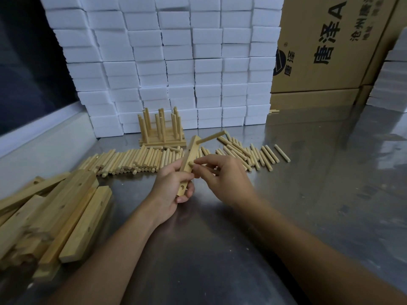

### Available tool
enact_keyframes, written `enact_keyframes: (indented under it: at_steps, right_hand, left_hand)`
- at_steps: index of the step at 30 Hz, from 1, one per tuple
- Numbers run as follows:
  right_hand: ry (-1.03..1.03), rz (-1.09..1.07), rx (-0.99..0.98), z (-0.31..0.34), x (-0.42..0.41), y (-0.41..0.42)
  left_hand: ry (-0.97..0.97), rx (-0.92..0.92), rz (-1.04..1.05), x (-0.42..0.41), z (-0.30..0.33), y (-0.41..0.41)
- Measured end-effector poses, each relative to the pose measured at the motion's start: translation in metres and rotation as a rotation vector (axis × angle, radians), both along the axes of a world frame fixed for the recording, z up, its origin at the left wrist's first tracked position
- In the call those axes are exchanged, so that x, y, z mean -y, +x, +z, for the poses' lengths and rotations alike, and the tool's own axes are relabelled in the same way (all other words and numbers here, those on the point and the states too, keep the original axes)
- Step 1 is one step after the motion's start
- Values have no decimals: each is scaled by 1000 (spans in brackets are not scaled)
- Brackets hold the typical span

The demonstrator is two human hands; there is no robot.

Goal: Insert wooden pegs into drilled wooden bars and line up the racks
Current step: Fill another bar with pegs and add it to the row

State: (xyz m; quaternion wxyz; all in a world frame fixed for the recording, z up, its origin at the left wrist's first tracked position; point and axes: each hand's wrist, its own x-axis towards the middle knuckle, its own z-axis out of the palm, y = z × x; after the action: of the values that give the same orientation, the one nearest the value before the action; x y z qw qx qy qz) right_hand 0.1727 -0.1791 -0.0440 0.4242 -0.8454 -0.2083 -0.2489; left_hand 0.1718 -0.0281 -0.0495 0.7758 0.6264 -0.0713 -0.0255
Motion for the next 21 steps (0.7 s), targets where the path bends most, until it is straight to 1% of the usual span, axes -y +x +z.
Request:
enact_keyframes:
  at_steps: [3,12,17,21]
  right_hand:
    - [-49,-16,-3,4,3,0]
    - [-321,-45,101,15,4,-2]
    - [-304,-22,111,13,6,-3]
    - [-265,-43,80,10,4,-3]
  left_hand:
    - [54,20,-4,1,0,0]
    - [141,65,43,4,0,-5]
    - [175,71,43,5,1,-5]
    - [212,81,59,5,1,-5]
